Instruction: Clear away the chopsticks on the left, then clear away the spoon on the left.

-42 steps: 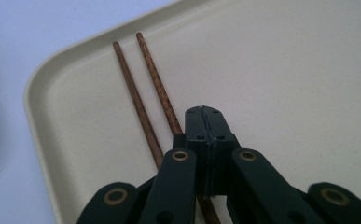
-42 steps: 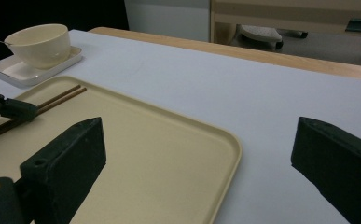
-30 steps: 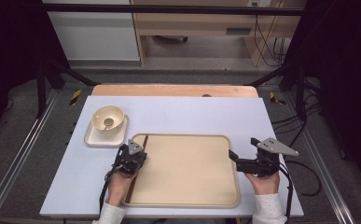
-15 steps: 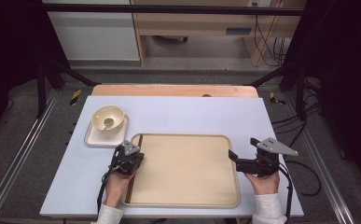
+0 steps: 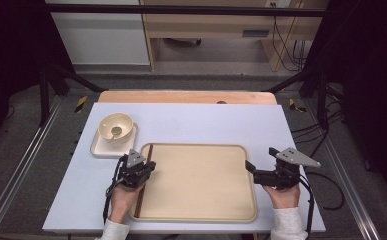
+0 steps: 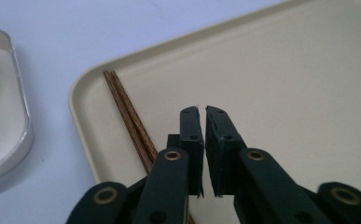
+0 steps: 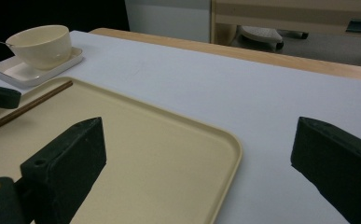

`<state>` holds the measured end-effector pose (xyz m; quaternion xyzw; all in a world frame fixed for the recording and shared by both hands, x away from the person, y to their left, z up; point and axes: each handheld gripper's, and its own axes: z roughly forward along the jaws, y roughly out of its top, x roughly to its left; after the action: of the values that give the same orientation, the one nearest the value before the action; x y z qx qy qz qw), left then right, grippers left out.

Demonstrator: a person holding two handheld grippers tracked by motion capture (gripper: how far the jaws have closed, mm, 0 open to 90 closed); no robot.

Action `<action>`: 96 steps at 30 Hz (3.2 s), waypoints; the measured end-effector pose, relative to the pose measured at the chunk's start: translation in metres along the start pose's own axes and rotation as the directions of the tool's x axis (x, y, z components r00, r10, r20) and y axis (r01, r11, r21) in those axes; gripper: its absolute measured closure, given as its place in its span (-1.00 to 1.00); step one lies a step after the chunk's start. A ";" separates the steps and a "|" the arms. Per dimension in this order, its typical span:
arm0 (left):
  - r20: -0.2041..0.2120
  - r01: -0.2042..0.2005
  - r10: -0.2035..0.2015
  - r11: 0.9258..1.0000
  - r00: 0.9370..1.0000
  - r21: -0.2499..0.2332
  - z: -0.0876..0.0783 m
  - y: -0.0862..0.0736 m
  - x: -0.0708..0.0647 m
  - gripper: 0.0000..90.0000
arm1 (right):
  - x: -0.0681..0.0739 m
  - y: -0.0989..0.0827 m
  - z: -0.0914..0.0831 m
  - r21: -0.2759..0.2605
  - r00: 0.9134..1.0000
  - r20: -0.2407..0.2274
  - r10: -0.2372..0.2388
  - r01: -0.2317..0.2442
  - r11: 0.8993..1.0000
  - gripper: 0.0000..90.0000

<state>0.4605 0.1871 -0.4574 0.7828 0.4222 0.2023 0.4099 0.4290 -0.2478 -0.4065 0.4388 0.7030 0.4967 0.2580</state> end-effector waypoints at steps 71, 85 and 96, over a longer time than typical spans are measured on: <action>-0.149 0.024 -0.041 0.993 0.988 -0.119 -0.084 0.006 0.101 -0.38 | 0.001 -0.001 0.002 0.027 1.000 0.003 -0.003 0.003 1.000 -0.92; -0.148 0.018 -0.032 0.995 0.989 -0.095 -0.070 0.012 0.113 -0.42 | 0.002 -0.002 0.004 0.036 1.000 0.002 -0.006 0.006 0.999 -0.92; -0.137 -0.027 0.015 0.996 0.990 -0.084 -0.062 0.014 0.116 -0.44 | 0.002 -0.002 0.006 0.043 1.000 0.003 -0.003 0.003 0.999 -0.92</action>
<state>0.4913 0.3081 -0.4131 0.7533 0.4320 0.2774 0.4110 0.4316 -0.2435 -0.4106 0.4438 0.7137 0.4807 0.2504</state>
